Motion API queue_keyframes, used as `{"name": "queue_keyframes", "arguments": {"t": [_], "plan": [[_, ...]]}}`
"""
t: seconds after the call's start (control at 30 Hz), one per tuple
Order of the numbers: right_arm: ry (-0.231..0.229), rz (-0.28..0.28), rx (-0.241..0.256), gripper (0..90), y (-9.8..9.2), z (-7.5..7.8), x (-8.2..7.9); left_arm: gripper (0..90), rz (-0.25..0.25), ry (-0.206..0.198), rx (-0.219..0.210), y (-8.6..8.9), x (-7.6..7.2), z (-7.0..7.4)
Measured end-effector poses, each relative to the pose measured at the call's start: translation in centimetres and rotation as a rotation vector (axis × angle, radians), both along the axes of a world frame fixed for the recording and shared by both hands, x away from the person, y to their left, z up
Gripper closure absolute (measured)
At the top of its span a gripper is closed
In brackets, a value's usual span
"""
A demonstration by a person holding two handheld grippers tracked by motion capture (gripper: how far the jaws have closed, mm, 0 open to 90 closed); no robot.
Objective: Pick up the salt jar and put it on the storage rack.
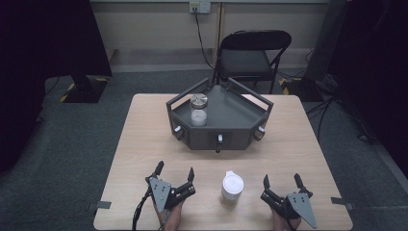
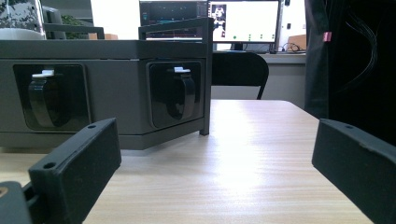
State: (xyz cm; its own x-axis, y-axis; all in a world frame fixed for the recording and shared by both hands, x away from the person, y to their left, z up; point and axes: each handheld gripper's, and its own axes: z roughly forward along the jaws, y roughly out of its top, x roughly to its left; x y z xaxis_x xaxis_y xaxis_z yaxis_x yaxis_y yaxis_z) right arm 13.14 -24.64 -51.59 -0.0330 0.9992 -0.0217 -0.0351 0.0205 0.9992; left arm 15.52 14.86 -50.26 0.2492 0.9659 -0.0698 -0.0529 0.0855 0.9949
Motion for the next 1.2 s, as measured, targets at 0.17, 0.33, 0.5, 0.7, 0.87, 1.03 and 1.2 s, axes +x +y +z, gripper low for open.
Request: {"name": "queue_keyframes", "arguments": {"t": [0.17,0.33,0.5,0.7,0.87,1.03,1.2], "plan": [[0.000,-0.001,0.000,0.0,0.0,0.0,0.0,0.0,0.014,0.010,-0.024,0.2,-0.1,-0.6],[-0.001,-0.001,0.000,0.0,0.0,0.0,0.0,0.0,0.029,0.019,-0.019,0.3,-0.2,-1.3],[0.000,-0.002,0.000,0.0,0.0,0.0,0.0,0.0,0.032,0.025,-0.022,0.5,-0.1,-1.5],[0.000,-0.002,0.000,0.0,0.0,0.0,0.0,0.0,0.036,0.032,-0.018,0.5,0.1,-1.9],[0.000,-0.002,0.000,0.0,0.0,0.0,0.0,0.0,0.044,0.035,-0.011,0.3,0.1,-1.9],[0.000,-0.002,0.000,0.0,0.0,0.0,0.0,0.1,0.063,0.041,0.016,-0.2,0.1,-1.7],[0.001,-0.003,0.001,0.0,0.0,0.0,0.0,0.0,0.071,0.032,0.059,-0.7,0.0,-1.7]]}}
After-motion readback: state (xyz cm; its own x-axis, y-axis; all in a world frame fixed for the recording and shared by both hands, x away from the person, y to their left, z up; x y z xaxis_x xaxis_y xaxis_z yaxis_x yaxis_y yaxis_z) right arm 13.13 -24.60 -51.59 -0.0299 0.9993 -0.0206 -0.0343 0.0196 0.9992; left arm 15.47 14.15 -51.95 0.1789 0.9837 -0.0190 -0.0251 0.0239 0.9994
